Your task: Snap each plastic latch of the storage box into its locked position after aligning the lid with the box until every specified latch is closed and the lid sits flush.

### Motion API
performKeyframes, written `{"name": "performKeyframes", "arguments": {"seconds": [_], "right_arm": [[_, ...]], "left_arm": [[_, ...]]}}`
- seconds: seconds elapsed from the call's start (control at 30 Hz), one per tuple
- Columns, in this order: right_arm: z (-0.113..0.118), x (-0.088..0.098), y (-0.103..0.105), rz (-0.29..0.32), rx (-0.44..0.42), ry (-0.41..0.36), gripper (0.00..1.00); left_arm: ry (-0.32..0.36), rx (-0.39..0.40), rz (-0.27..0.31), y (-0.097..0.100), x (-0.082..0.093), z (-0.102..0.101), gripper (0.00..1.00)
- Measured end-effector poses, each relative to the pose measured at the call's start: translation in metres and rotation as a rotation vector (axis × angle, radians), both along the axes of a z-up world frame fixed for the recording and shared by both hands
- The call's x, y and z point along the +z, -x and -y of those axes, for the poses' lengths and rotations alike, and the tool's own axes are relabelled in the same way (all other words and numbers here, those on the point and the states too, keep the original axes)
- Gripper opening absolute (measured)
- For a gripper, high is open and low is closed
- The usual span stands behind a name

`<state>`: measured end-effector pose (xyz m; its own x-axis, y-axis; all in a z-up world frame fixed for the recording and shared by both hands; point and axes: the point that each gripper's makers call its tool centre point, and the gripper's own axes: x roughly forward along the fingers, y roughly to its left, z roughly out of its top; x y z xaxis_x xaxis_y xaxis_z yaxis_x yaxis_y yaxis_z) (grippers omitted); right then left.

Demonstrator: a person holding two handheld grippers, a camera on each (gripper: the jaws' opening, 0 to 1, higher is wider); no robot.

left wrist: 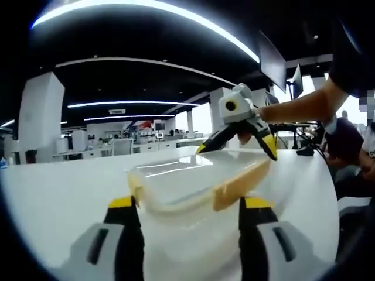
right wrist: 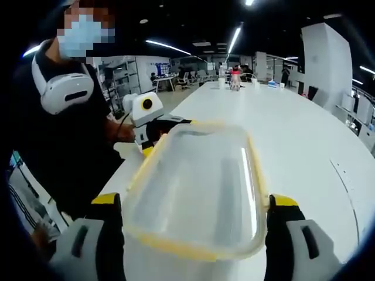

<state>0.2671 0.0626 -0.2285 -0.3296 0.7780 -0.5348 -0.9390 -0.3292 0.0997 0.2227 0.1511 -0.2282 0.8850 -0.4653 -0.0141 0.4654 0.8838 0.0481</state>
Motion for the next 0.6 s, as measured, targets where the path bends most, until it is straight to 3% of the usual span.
{"name": "performKeyframes", "arguments": {"seconds": [0.27,0.43,0.5,0.6], "right_arm": [[-0.002,0.0,0.013,0.006,-0.007,-0.023,1.0],[-0.001,0.0,0.018,0.015,-0.018,-0.021,1.0],[-0.001,0.0,0.02,0.017,-0.025,-0.026,1.0],[-0.001,0.001,0.022,0.031,-0.043,-0.017,1.0]], "left_arm": [[-0.019,0.001,0.02,0.002,0.0,-0.001,0.71],[-0.042,-0.013,0.055,0.002,0.003,-0.003,0.72],[-0.075,-0.022,0.106,0.004,0.007,-0.003,0.71],[-0.079,-0.021,0.11,0.003,0.007,-0.003,0.71]]}}
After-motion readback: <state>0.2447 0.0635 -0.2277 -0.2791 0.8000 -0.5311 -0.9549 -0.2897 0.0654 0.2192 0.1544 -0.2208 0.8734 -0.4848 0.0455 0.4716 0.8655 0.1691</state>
